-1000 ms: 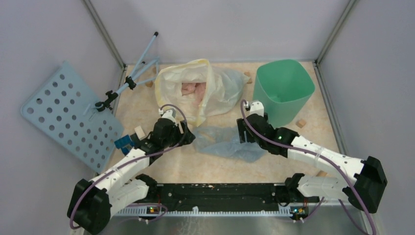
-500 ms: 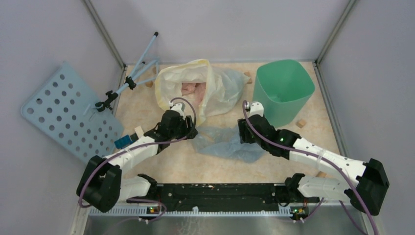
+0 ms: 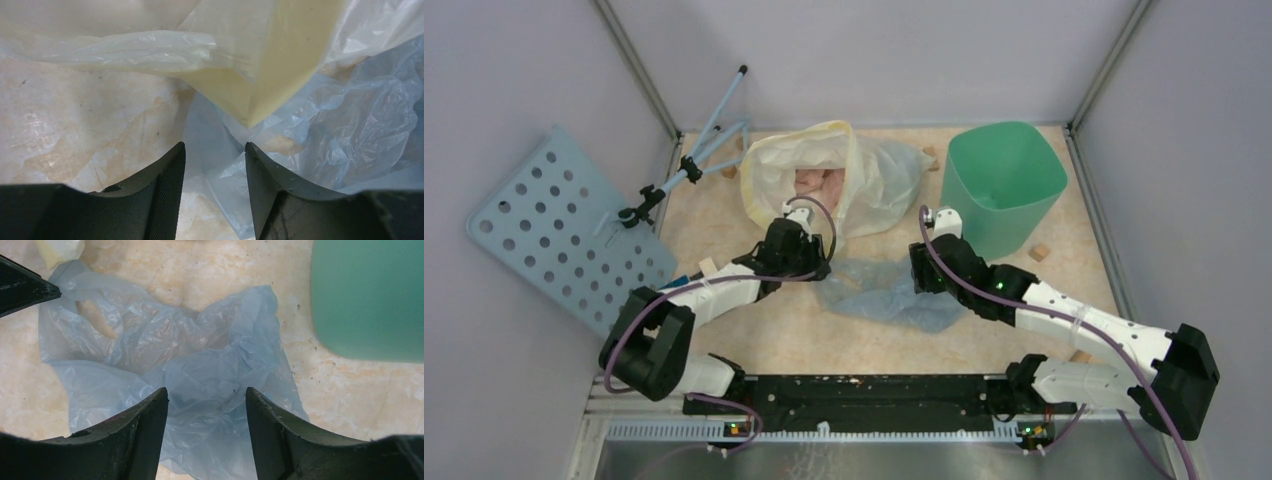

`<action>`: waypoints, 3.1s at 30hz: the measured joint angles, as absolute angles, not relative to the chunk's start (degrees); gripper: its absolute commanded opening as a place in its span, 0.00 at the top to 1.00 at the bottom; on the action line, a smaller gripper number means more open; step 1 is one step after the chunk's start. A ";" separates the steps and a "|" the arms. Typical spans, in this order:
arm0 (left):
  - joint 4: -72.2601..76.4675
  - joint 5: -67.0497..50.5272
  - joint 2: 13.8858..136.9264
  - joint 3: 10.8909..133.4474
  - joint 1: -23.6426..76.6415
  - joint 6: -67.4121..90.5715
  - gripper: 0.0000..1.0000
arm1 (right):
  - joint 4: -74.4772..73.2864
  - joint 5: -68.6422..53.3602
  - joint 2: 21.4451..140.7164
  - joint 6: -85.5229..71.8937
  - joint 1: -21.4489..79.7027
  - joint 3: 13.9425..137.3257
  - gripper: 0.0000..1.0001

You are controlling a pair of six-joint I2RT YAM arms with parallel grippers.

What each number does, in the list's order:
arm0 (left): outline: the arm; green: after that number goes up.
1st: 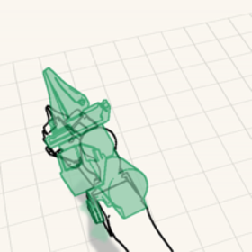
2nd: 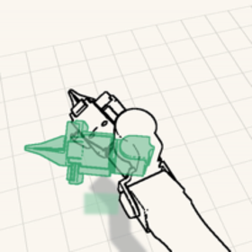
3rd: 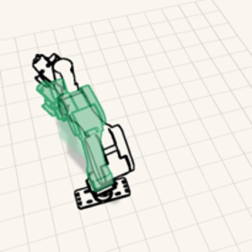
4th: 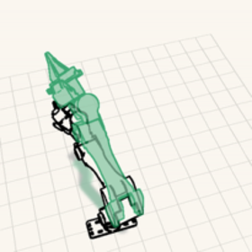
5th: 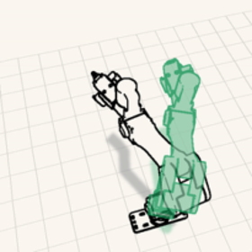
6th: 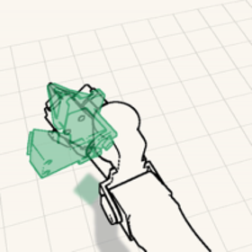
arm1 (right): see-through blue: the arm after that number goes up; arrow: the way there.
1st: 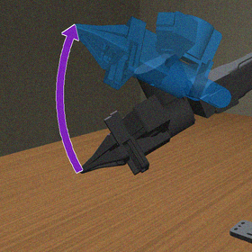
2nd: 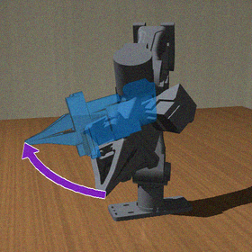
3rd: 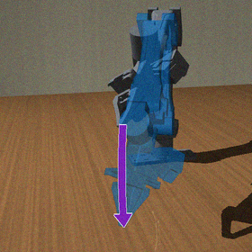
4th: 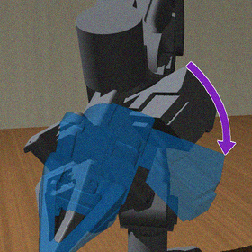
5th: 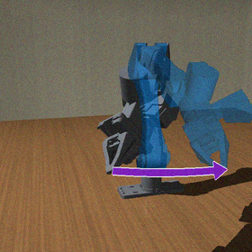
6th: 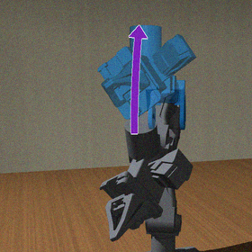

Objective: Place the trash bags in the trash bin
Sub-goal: Unfold the trash bag at the center of the board.

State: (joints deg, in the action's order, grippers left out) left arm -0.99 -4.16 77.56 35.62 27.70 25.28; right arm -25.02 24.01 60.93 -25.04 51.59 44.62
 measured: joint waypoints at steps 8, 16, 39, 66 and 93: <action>-0.25 -5.08 80.12 36.21 27.94 23.09 0.69 | -25.02 24.05 60.90 -24.49 51.59 44.62 0.42; -1.15 -2.31 79.99 37.23 28.03 21.26 1.00 | -25.02 24.05 60.88 -24.10 51.59 44.62 0.42; -8.56 -15.55 55.57 39.83 28.21 21.43 1.00 | -19.27 0.08 60.80 -1.63 56.49 54.98 0.38; -12.21 -35.62 44.56 45.12 28.23 22.20 1.00 | 3.68 -9.72 75.55 10.68 56.51 52.05 0.62; -17.15 -12.12 37.04 42.68 28.58 36.71 0.01 | 0.47 3.31 77.67 6.90 59.44 54.13 1.00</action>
State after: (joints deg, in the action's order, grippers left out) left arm -17.15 -12.12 37.04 42.68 28.58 36.71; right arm 0.47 3.31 77.67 6.90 59.44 54.13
